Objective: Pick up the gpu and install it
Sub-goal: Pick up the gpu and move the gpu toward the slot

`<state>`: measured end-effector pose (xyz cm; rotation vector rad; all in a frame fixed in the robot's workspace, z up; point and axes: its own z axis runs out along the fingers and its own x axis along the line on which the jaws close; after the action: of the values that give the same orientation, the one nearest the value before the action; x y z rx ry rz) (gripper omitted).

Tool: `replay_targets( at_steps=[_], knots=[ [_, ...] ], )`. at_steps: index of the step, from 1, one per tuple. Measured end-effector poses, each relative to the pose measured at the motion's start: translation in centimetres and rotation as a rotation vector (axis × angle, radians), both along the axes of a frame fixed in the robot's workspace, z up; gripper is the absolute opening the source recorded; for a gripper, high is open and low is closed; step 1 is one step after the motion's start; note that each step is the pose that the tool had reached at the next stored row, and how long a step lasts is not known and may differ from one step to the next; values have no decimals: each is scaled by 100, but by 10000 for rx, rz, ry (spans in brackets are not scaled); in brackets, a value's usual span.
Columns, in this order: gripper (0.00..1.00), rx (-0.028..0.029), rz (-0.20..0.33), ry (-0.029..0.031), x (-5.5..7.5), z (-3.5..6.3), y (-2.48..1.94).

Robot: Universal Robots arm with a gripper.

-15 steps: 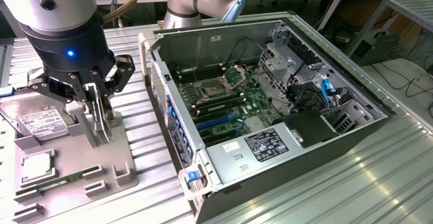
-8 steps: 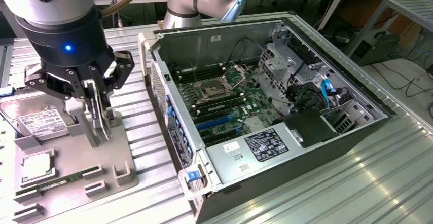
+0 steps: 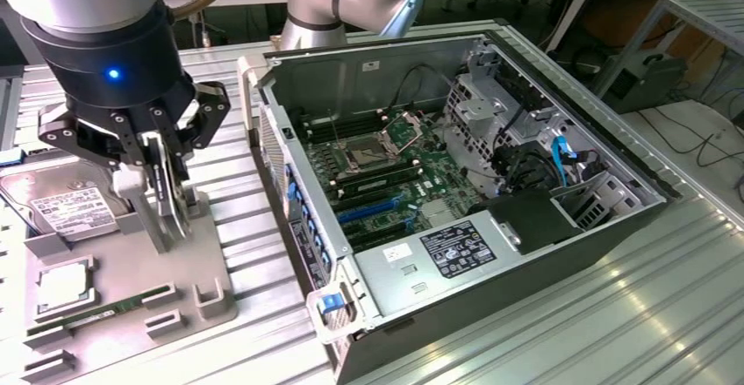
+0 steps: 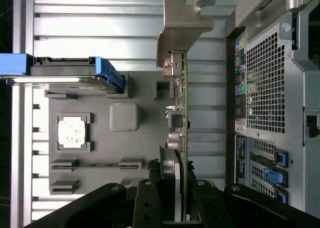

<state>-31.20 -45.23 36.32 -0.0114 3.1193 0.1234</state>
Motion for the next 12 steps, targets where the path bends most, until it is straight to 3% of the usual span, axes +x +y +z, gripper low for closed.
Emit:
replay_targets(
  at_steps=[12],
  knots=[
    [28, 0, 0, -1, 0, 98, -1]
  ],
)
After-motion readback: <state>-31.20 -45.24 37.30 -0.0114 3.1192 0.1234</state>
